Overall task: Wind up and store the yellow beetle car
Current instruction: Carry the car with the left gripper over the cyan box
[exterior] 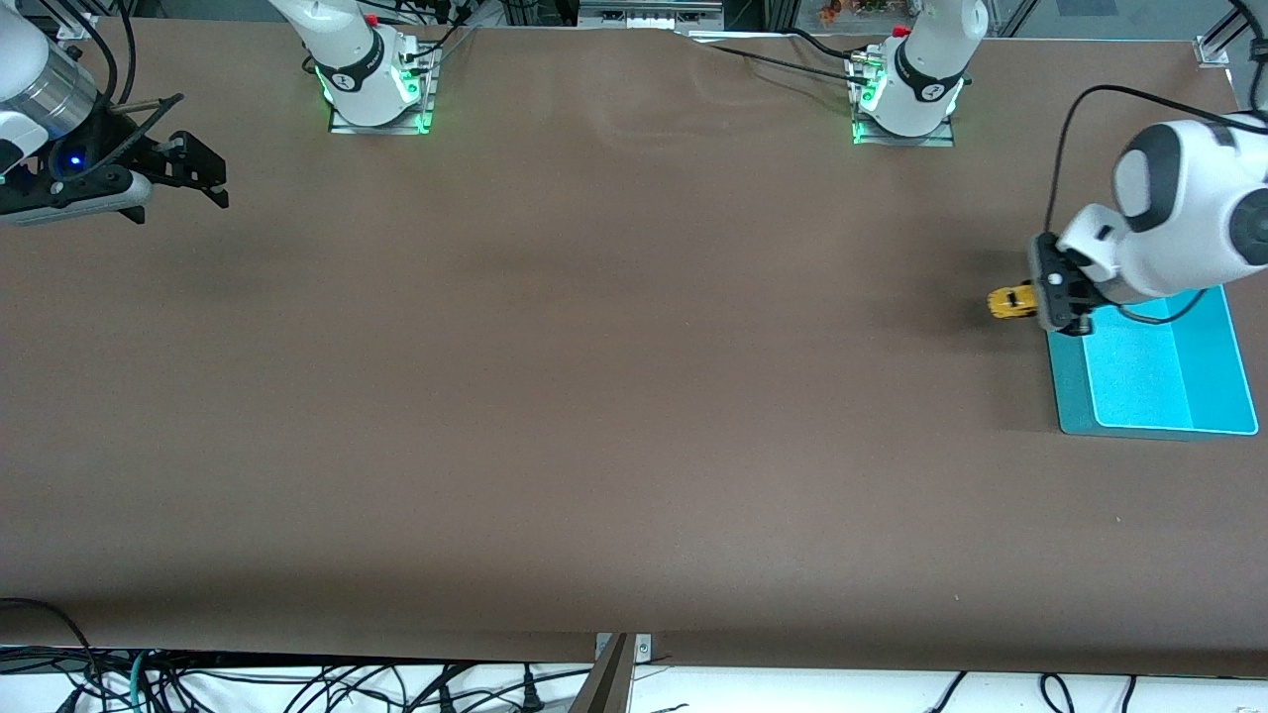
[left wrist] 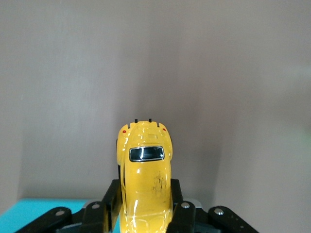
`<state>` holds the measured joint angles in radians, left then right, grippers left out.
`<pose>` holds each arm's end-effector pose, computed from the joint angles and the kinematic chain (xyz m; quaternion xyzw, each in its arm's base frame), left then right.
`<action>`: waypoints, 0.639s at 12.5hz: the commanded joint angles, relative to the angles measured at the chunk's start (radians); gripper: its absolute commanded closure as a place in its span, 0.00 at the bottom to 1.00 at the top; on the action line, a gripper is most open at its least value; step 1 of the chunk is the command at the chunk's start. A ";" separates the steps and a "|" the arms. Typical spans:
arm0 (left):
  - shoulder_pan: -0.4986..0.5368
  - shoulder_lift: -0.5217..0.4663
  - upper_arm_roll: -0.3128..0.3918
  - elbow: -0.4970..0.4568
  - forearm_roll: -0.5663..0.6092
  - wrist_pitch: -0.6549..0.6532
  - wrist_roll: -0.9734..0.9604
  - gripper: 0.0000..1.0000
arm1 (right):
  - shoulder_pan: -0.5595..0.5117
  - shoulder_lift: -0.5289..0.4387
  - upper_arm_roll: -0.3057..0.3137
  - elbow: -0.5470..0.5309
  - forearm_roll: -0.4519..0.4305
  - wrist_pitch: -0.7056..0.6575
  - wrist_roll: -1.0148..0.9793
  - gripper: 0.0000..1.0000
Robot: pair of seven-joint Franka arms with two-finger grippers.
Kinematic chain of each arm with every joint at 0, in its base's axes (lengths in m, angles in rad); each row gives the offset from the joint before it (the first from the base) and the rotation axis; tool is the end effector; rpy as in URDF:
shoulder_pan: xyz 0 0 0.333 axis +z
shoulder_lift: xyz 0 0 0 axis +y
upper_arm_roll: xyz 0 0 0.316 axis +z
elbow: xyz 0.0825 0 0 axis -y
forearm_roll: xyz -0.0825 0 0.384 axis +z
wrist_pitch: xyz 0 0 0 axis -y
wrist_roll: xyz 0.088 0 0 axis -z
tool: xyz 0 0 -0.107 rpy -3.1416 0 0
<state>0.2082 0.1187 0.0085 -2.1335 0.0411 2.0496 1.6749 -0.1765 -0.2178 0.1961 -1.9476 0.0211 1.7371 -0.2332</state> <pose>0.5213 0.1170 0.3367 0.7343 -0.6710 -0.0735 0.0716 0.4940 0.0194 0.5714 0.9925 0.1221 0.0005 0.0108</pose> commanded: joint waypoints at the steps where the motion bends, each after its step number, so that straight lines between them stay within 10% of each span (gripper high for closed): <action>1: -0.041 0.070 0.122 0.125 0.019 -0.042 0.194 1.00 | 0.003 -0.011 -0.003 0.001 0.010 0.004 0.014 0.00; 8: -0.007 0.237 0.209 0.260 0.019 -0.032 0.365 1.00 | 0.003 -0.015 -0.004 -0.001 0.010 0.004 -0.003 0.00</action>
<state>0.1980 0.2946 0.2108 -1.9391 0.0411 2.0374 2.0054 -0.1764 -0.2193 0.1960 -1.9475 0.0213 1.7403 -0.2333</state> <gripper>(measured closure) 0.559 0.000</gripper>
